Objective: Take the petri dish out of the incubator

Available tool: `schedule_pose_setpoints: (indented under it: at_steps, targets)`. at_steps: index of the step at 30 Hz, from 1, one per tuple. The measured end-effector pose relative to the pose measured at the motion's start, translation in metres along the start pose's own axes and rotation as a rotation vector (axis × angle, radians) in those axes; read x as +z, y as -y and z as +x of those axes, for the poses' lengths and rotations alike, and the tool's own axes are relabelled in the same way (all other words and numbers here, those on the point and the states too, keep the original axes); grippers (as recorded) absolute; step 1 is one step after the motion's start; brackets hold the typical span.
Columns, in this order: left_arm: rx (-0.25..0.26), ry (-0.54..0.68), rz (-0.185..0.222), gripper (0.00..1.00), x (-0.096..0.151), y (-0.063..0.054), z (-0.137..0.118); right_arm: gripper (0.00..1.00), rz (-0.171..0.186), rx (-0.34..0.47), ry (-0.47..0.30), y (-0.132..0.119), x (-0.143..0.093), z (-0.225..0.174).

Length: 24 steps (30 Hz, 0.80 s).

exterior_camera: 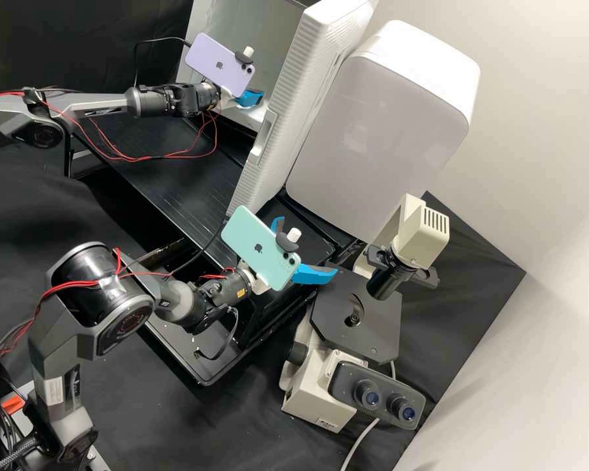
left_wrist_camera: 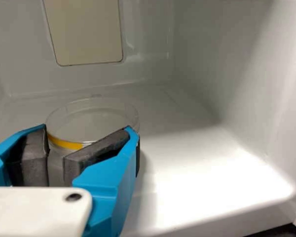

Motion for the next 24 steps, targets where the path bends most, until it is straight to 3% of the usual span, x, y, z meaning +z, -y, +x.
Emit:
schedule_pose_setpoints:
  at_steps: [8,24]
  targets:
    - [0.002,0.010,0.024,0.00,-0.003,0.002,-0.014,1.00,0.000,0.000,0.000,0.000,0.000,0.000]
    - [-0.006,0.016,0.026,0.00,-0.004,0.006,-0.030,1.00,0.000,0.000,0.000,0.000,0.000,0.000]
